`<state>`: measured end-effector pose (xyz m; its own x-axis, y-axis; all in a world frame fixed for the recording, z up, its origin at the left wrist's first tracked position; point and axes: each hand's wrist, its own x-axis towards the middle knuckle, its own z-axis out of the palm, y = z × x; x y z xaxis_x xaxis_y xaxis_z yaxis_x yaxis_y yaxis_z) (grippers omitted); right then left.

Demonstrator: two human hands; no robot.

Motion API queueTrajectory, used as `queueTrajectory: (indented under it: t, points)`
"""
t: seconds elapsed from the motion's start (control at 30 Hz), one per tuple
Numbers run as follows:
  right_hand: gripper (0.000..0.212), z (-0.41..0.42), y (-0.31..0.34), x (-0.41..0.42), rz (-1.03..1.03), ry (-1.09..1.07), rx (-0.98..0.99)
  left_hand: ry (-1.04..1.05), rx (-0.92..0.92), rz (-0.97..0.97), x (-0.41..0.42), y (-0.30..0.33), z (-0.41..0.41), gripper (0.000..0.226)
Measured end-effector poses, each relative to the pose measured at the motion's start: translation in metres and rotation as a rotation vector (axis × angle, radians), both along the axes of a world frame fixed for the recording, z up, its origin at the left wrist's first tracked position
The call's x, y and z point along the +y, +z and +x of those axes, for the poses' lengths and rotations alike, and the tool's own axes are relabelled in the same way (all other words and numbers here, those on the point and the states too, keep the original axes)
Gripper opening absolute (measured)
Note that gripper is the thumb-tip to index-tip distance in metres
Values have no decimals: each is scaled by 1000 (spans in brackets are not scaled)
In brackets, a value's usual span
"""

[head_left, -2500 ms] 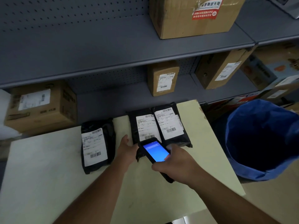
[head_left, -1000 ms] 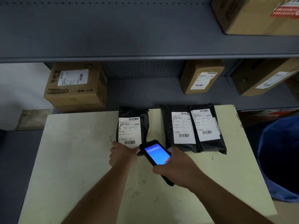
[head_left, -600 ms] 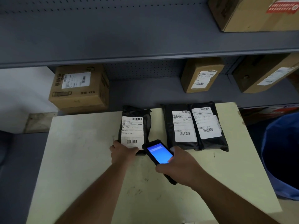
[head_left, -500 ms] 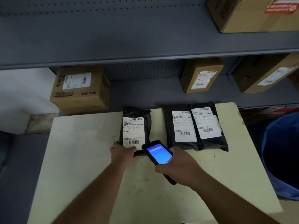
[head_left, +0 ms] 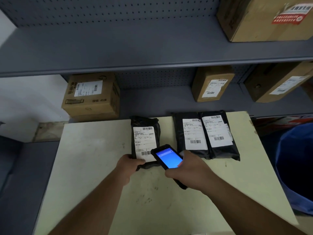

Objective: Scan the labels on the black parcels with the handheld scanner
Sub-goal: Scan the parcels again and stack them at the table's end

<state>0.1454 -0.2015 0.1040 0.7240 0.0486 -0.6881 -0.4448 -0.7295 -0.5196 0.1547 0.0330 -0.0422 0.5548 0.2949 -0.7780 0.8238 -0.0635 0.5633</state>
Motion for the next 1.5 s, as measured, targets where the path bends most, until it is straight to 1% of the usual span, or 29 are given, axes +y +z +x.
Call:
queueTrajectory:
  t: [0.1,0.2,0.27,0.37,0.47,0.53,0.67,0.83,0.97,1.13,1.3,1.5]
  points:
    - [53,-3,5,4,0,13,-19,60,-57,-21,4,8,-2,43]
    - [49,-6,9,7,5,19,-26,98,-120,-40,9,16,-3,47]
    - [48,-9,11,9,0,21,-26,118,-158,-44,12,20,-3,54]
    - [47,-14,16,13,-4,25,-29,148,-220,-35,16,27,-5,53]
    - [45,-16,21,17,-5,40,-29,160,-257,-10,20,29,-5,70]
    - [44,-18,25,20,-4,55,-33,155,-277,5,21,37,-6,68]
    - [44,-20,32,27,-18,82,-38,165,-314,27,20,47,-7,56]
    - [48,-22,38,33,-22,92,-47,175,-335,32,24,48,-9,55]
    - [47,-22,39,37,-27,99,-46,190,-354,30,26,50,-9,50]
    - [46,-23,39,41,-28,106,-43,189,-353,31,29,49,-10,51]
    - [49,-25,35,43,-5,101,-41,181,-355,38,33,49,-12,57]
    - [50,-25,33,44,-4,87,-34,200,-362,25,35,50,-15,56]
